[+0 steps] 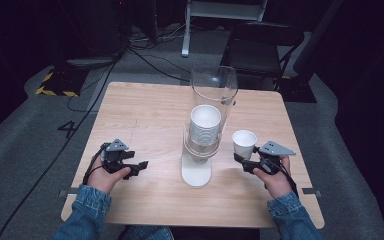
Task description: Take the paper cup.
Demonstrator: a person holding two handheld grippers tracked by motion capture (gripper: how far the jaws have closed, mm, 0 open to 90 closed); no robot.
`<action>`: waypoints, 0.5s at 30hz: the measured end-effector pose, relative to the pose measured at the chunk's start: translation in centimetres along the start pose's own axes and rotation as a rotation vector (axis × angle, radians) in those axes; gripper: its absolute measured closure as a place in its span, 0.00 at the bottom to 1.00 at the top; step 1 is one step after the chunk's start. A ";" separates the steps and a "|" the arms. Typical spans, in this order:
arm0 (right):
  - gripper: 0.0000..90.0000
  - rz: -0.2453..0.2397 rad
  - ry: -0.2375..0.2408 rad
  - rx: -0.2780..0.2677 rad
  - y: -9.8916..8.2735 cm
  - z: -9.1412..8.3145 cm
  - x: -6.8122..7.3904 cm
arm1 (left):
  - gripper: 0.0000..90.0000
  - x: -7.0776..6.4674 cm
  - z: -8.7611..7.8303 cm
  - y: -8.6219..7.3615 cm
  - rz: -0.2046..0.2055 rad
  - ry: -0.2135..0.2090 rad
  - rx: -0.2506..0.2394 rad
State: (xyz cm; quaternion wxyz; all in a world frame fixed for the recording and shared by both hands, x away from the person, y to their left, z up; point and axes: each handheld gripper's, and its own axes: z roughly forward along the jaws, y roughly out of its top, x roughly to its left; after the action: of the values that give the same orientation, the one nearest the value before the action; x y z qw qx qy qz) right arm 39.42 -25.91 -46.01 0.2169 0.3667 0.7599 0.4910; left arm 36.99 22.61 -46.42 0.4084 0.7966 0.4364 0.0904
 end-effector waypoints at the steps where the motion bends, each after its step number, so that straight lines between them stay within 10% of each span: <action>1: 0.37 0.010 -0.012 0.003 -0.1 0.2 -0.4 | 0.31 0.1 0.0 0.0 0.004 0.002 0.000; 15: 0.37 0.051 -0.110 -0.020 -1.3 3.2 -2.8 | 0.31 0.5 -0.3 -0.6 -0.011 0.014 0.011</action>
State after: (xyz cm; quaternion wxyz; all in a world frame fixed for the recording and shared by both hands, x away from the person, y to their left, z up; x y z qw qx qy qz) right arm 42.98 -26.49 -48.62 0.2495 0.4104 0.7322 0.4829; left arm 36.75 23.30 -46.71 0.4013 0.7958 0.4443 0.0912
